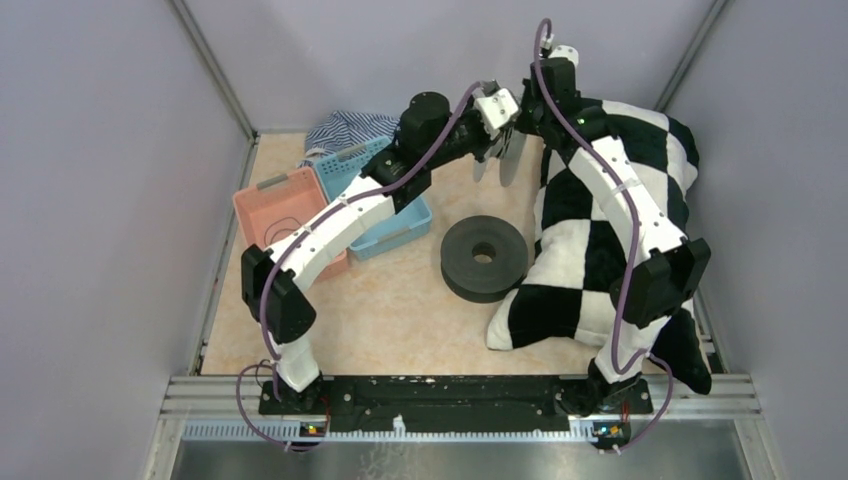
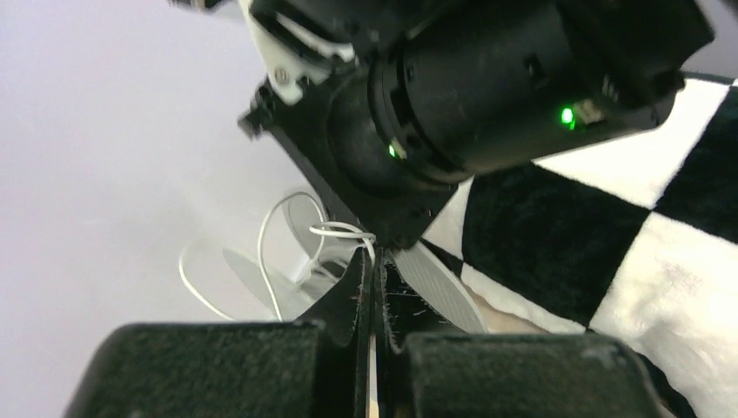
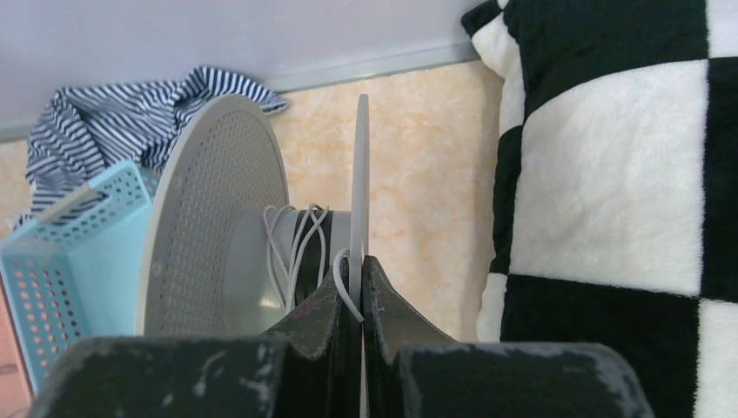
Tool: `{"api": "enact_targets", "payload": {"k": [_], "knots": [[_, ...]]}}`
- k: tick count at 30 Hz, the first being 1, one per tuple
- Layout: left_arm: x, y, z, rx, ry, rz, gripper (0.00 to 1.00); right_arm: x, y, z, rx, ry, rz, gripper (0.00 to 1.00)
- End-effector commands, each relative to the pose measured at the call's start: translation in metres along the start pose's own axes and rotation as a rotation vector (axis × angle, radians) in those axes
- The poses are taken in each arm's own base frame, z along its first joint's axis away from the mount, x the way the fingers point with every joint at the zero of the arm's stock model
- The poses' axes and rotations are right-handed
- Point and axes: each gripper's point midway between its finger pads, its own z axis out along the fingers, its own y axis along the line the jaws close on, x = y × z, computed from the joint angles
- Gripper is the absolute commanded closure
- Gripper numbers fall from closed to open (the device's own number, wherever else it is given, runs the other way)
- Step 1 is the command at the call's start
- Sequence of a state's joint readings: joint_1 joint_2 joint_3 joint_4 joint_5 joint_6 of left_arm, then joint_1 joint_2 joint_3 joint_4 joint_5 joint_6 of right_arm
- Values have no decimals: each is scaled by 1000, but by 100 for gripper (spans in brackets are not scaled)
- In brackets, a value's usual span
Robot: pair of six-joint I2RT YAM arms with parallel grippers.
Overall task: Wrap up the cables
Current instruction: Wrap the cable around the cable reel.
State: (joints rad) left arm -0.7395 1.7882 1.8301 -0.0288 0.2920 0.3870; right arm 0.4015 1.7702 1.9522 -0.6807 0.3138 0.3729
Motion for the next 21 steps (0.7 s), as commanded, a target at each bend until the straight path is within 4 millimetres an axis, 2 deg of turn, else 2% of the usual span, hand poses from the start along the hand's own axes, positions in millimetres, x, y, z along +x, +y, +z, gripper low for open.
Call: {"api": "enact_targets", "payload": {"k": [1, 6, 10, 14, 15, 17, 21], "knots": [[-6, 8, -19, -78, 35, -55, 100, -61, -6, -16, 11, -207, 135, 100], [-3, -2, -28, -84, 44, -192, 97, -67, -13, -18, 19, -229, 155, 100], [-3, -10, -33, -97, 27, -371, 97, -67, -14, -18, 23, -230, 154, 100], [6, -15, -41, -146, -12, -512, 95, -68, -18, -20, 28, -241, 159, 100], [18, -23, -44, -141, -5, -545, 96, -68, -18, -21, 27, -243, 160, 100], [26, -32, -48, -126, -6, -585, 95, -69, -20, -23, 28, -245, 161, 100], [49, -49, -47, -95, 70, -672, 83, -75, -18, -31, 4, -259, 167, 100]]}}
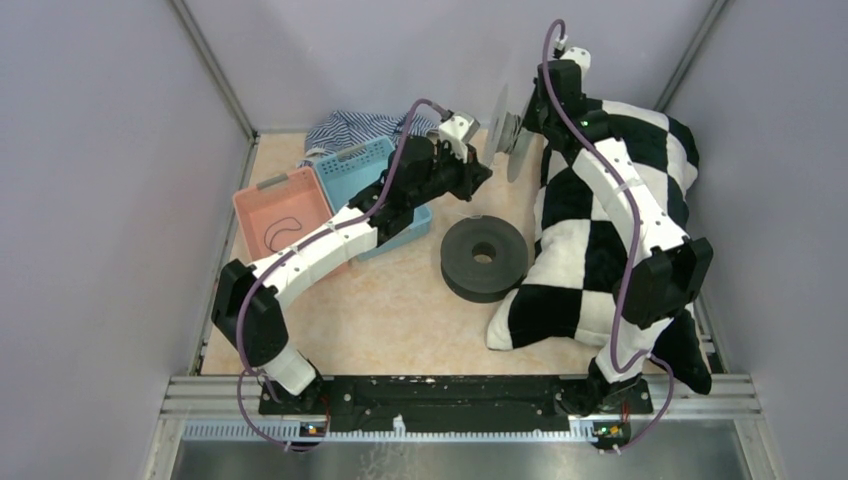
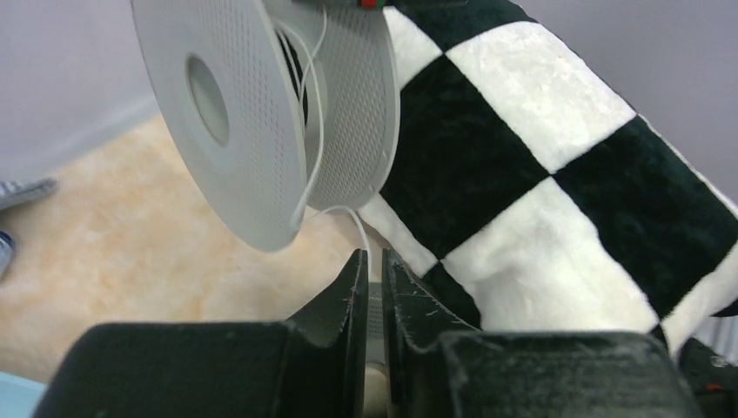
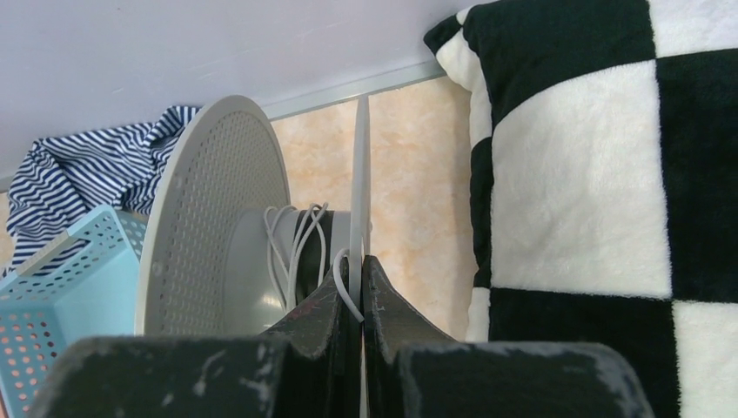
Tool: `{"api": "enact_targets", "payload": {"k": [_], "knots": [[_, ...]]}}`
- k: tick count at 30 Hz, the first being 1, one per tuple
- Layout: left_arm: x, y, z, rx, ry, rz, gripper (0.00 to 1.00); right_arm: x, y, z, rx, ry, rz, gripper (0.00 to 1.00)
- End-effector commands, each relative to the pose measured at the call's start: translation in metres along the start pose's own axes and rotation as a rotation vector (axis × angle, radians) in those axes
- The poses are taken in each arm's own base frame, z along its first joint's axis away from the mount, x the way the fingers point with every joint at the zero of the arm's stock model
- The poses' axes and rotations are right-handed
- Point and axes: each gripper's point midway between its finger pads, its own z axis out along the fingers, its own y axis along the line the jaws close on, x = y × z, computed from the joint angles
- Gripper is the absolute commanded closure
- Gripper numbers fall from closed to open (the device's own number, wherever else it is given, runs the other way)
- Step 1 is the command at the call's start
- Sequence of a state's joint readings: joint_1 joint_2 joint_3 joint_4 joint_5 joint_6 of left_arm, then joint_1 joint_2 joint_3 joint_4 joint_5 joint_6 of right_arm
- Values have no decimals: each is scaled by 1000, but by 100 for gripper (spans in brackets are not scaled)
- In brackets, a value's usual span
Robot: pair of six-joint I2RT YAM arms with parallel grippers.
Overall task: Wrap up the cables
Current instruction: Wrap the cable around the cable reel.
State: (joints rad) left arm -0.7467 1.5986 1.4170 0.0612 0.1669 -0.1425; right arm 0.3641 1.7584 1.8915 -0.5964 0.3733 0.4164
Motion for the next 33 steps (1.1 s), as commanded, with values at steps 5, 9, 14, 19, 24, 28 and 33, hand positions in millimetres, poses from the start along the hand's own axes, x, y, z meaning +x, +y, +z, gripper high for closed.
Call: {"api": "enact_targets", "payload": {"k": [5, 9, 14, 19, 24, 28, 33], "knots": [[5, -25, -1, 105, 19, -142, 60, -79, 13, -52, -117, -204, 114, 100], [12, -31, -9, 146, 42, -124, 45, -89, 11, -61, -121, -227, 114, 100], [15, -7, -20, 7, 29, -125, 50, -99, 12, -77, -161, -243, 126, 100], [24, 17, -28, -66, 23, -165, 44, -121, 17, -104, -212, -285, 128, 100], [48, 20, -32, -33, 22, -81, 36, -142, 23, -132, -274, -324, 126, 100], [57, 10, -35, 54, -68, 11, 22, -153, 27, -156, -327, -347, 132, 100], [70, -2, -27, 156, -120, 46, 18, -161, 27, -177, -367, -376, 140, 100]]}}
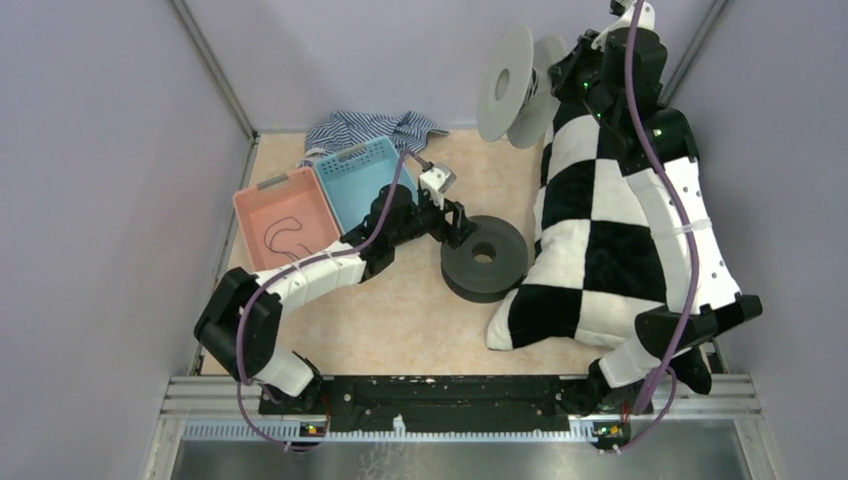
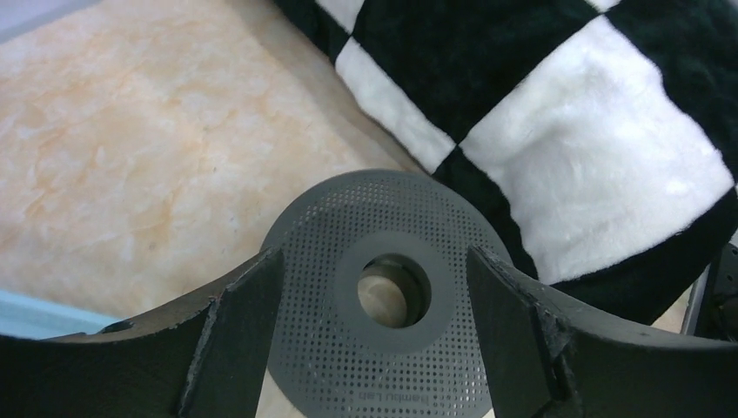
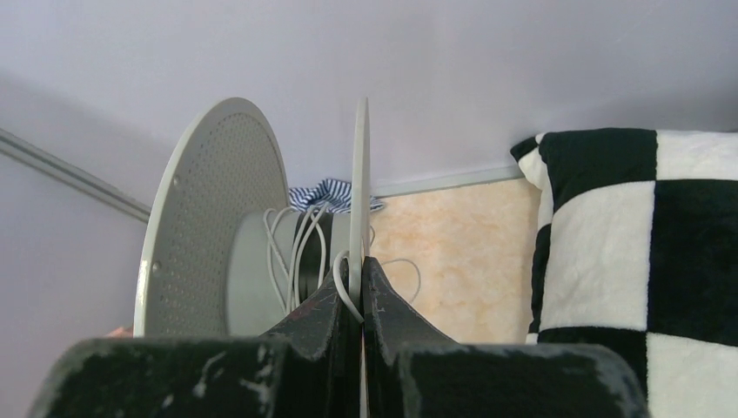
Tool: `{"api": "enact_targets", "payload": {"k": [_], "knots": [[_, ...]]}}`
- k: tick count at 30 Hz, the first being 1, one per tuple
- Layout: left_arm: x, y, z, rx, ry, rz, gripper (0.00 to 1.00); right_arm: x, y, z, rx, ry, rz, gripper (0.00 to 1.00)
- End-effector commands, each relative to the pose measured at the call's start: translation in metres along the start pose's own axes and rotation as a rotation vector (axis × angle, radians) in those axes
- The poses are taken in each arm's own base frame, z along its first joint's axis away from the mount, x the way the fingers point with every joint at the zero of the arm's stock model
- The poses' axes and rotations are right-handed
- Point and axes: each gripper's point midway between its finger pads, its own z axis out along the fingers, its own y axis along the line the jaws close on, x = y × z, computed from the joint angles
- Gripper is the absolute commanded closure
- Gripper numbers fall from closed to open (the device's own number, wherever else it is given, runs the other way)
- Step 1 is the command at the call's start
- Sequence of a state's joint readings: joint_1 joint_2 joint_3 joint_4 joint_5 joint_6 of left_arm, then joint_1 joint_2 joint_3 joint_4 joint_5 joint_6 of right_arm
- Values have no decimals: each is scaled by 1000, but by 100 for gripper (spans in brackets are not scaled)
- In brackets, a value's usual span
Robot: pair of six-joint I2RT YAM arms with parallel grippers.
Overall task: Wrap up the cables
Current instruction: Wrap the cable around the cable reel.
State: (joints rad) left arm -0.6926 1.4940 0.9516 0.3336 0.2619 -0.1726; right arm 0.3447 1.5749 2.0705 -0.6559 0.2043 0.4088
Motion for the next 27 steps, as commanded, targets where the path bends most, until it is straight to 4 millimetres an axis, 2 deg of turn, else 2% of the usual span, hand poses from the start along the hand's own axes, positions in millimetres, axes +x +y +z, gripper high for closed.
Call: {"api": "enact_targets", "payload": {"k": [1, 7, 13, 15, 17, 20, 27], "knots": [[-43, -22, 7, 134, -215, 109, 18, -65, 26, -46, -123, -173, 46, 100], [-46, -28, 24, 190, -250, 38, 18, -69, 27, -53, -136, -182, 48, 100], [-57, -28, 31, 224, -247, -298, 20, -72, 28, -55, -140, -190, 49, 100], [-62, -35, 29, 270, -277, -410, 21, -70, 28, -55, -142, -187, 49, 100], [-58, -35, 24, 283, -291, -590, 21, -69, 27, -54, -138, -185, 51, 100], [-63, -36, 15, 314, -345, -763, 23, -69, 27, -55, -139, -188, 52, 100], [-78, -18, 11, 260, -440, -957, 23, -70, 25, -58, -135, -194, 47, 100]]}}
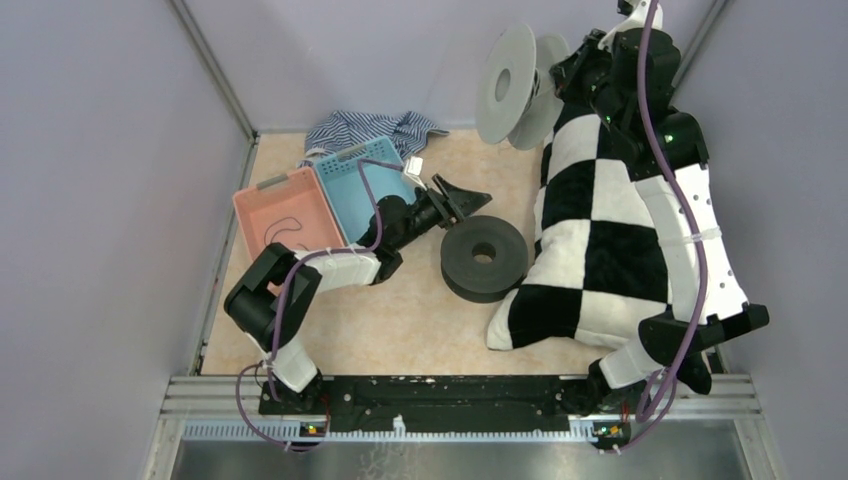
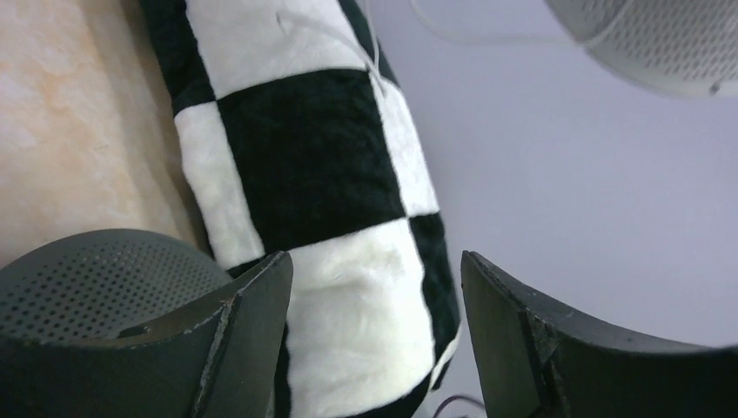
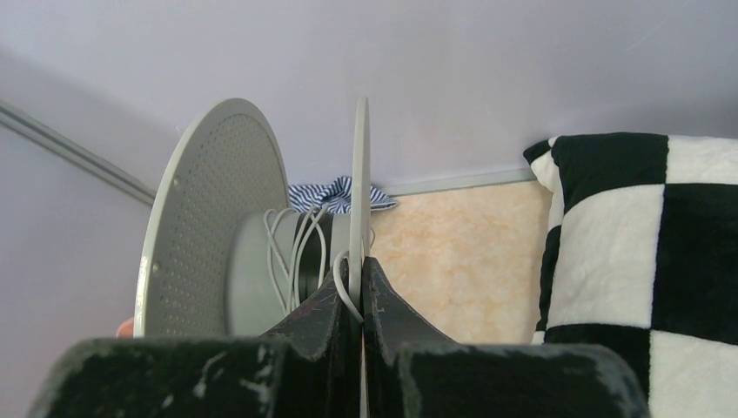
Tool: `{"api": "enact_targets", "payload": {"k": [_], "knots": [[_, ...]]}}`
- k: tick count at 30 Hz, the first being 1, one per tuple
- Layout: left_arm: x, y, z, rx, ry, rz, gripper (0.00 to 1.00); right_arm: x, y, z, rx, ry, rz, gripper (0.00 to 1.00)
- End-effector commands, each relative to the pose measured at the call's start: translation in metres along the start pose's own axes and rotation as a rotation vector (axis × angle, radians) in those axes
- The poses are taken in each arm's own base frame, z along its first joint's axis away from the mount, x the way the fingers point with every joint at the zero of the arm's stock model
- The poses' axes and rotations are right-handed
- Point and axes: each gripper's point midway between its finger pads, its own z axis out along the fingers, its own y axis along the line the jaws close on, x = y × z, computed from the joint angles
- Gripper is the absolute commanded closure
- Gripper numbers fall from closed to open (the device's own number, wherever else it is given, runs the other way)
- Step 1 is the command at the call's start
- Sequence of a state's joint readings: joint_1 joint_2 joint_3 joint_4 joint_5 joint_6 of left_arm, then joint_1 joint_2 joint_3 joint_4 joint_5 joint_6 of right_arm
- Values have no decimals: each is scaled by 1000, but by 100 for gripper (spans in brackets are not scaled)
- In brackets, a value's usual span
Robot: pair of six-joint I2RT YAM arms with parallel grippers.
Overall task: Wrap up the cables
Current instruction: Wrap the cable around the cable reel.
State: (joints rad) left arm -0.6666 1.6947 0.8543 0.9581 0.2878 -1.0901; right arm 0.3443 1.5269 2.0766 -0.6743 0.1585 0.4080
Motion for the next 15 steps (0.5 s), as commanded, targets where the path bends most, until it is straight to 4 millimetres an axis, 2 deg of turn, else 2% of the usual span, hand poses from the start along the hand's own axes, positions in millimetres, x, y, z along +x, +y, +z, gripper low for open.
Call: {"api": "enact_targets", "payload": {"k": [1, 6, 15], "knots": [[-36, -34, 1, 115, -162, -158, 23, -58, 19, -34, -79, -181, 36, 100], [-46, -33, 4, 125, -203, -239, 23, -58, 19, -33, -83, -180, 37, 100], [-59, -36, 23, 114, -227, -301, 24, -54, 21, -29, -88, -169, 37, 100]]}}
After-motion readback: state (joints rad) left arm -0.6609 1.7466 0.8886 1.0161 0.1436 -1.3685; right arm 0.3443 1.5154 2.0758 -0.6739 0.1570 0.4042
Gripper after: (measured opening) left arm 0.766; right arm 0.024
